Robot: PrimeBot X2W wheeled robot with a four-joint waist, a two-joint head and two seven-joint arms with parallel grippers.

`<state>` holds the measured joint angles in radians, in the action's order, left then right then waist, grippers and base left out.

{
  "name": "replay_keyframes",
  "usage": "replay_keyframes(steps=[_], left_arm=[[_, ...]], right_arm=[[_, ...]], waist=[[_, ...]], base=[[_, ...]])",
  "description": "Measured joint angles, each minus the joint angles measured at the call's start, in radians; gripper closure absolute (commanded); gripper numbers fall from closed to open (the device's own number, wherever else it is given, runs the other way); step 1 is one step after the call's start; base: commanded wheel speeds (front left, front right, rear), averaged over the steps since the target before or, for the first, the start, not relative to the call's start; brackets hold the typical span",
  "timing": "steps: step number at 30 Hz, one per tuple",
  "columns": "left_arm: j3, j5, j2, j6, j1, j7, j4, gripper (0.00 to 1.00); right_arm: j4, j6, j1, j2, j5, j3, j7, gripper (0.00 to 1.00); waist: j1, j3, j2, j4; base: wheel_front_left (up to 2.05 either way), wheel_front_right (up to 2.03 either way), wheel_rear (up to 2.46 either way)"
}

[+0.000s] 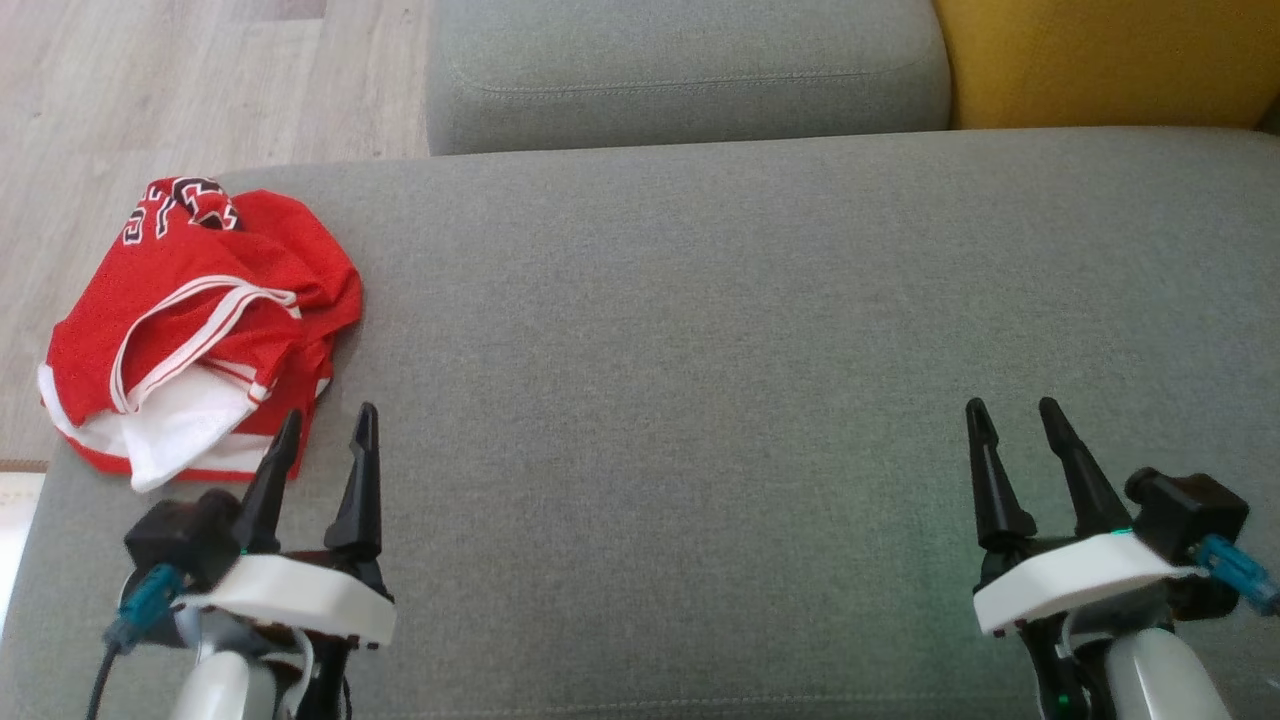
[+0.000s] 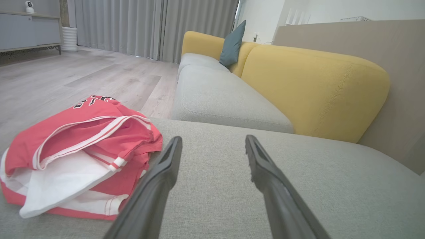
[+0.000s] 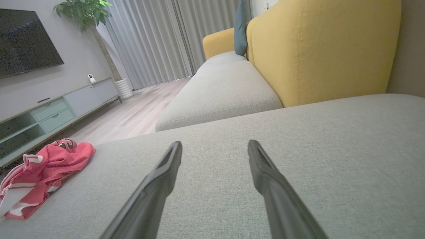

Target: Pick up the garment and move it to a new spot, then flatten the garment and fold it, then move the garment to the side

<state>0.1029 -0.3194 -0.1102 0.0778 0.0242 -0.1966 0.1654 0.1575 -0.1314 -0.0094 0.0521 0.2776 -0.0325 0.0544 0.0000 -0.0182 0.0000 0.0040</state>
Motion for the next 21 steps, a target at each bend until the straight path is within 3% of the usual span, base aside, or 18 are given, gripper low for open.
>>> replay_keyframes(steps=[21], left_arm=[[0.012,0.186,0.003,-0.021,-0.015,-0.053,0.062,0.00]], right_arm=[[0.000,0.000,0.006,-0.004,-0.170,0.007,0.031,0.00]], waist=[[0.0000,0.000,0.0000,-0.001]], base=[[0.00,0.00,0.00]])
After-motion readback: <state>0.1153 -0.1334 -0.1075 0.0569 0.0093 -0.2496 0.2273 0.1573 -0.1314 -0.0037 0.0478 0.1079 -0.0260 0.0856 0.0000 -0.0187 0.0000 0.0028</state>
